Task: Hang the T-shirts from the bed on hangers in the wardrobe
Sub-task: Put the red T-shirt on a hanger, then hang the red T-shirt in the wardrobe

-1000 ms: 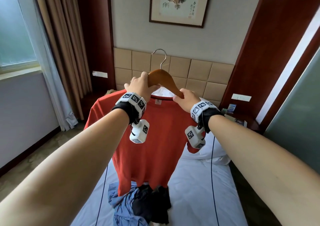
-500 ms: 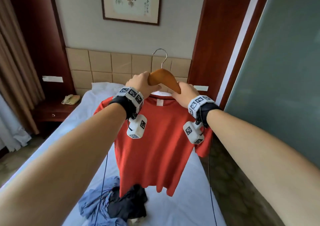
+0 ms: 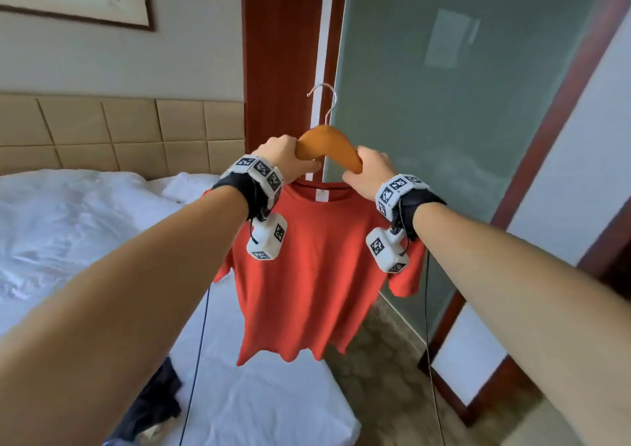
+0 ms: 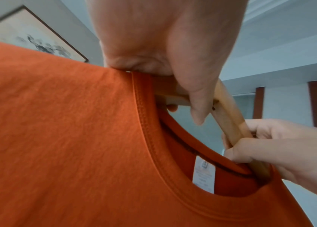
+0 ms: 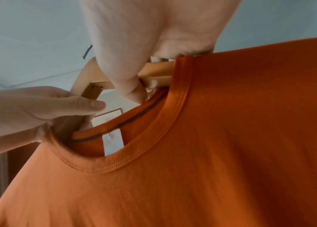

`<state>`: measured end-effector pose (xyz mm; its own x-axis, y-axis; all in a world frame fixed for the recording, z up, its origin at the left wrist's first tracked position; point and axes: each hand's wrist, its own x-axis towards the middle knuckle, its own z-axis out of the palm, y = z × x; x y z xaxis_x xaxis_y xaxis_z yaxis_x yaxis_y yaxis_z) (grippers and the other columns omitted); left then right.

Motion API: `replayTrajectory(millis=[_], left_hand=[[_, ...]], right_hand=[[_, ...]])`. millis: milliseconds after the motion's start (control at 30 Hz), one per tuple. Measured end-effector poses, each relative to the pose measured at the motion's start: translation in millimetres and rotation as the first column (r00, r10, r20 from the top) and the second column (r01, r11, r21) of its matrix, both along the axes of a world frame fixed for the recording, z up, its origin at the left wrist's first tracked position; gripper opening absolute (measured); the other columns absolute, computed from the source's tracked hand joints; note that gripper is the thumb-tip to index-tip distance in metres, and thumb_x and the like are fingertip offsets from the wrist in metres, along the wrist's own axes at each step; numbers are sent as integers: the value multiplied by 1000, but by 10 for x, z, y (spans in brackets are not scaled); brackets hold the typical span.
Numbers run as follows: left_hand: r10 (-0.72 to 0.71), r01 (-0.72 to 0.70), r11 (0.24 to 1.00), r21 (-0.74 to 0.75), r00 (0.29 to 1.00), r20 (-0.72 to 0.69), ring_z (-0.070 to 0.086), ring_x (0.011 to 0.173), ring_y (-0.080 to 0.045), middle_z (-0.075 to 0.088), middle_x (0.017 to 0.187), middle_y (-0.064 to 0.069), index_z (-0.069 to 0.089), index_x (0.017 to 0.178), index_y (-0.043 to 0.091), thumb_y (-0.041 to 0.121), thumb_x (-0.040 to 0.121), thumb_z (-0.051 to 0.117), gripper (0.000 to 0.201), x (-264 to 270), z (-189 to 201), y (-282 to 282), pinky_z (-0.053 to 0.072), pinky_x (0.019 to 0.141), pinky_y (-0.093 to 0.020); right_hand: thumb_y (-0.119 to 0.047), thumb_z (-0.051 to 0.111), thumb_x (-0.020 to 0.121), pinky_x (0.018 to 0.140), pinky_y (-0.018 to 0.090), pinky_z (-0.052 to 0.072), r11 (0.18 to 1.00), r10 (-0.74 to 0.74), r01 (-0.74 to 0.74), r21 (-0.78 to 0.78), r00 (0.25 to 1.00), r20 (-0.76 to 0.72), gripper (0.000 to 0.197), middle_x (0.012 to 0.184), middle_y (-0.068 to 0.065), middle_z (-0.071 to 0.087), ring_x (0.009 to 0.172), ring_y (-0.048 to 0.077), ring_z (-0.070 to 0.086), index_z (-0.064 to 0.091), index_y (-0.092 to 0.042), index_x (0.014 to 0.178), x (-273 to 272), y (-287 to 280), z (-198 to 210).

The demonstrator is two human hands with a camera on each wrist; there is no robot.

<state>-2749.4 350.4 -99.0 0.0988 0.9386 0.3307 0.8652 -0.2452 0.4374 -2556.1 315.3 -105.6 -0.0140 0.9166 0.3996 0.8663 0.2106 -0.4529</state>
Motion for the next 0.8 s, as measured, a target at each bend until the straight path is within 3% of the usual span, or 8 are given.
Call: replayTrajectory(millis=[100,300,433,533,600,700,800], left_hand=[[-55,55,998,1,998,4,63,78,-24,65,87,-1,65,95,21,60,72,72,45,674,-10,-191,45,64,-30],[-200,202,979,-20,978,59,64,67,-22,62,70,1,61,71,20,48,69,76,31,1893,-65,-453,50,58,-28],[-300,303,952,-36,951,71,68,70,-21,69,73,0,67,75,20,44,64,75,28,2712,-91,-447,53,59,-28],[-369,372,927,-42,928,59,65,70,-21,62,67,4,58,66,23,41,67,76,26,3361,-100,-396,51,61,-29],[-412,414,910,-34,910,50,61,72,-23,55,67,6,58,71,22,39,70,78,27,3800,-115,-341,44,62,-28],[-494,495,869,-9,868,49,59,76,-22,59,77,2,66,95,18,38,73,78,32,4509,-147,-188,44,66,-28],[-595,597,802,-4,801,67,65,80,-23,65,81,-1,65,94,17,40,74,78,34,5273,-149,-41,50,67,-31]], right_hand=[[-13,60,86,50,26,31,997,-72,73,-10,997,38,20,69,-2,49,57,17,46,44,-18,75,641,-294,-19],[-19,60,83,57,31,40,972,-232,233,-6,971,63,9,78,5,61,67,28,56,53,-14,85,1802,-681,-154],[-18,60,84,57,30,42,946,-323,323,10,946,29,9,77,5,61,69,28,58,57,-11,89,2559,-807,-235],[-22,60,85,55,28,39,919,-394,394,-5,919,15,8,79,3,60,68,25,57,56,-16,87,3149,-862,-286],[-26,59,84,58,29,43,897,-441,441,-14,897,7,8,81,4,62,70,26,60,55,-20,85,3544,-863,-322],[-30,57,81,59,29,43,860,-510,510,-22,860,5,8,82,3,62,71,27,61,52,-24,80,4159,-831,-361],[-28,59,82,59,29,43,810,-587,587,-17,810,1,9,83,4,63,71,28,60,59,-20,85,4807,-813,-357]])
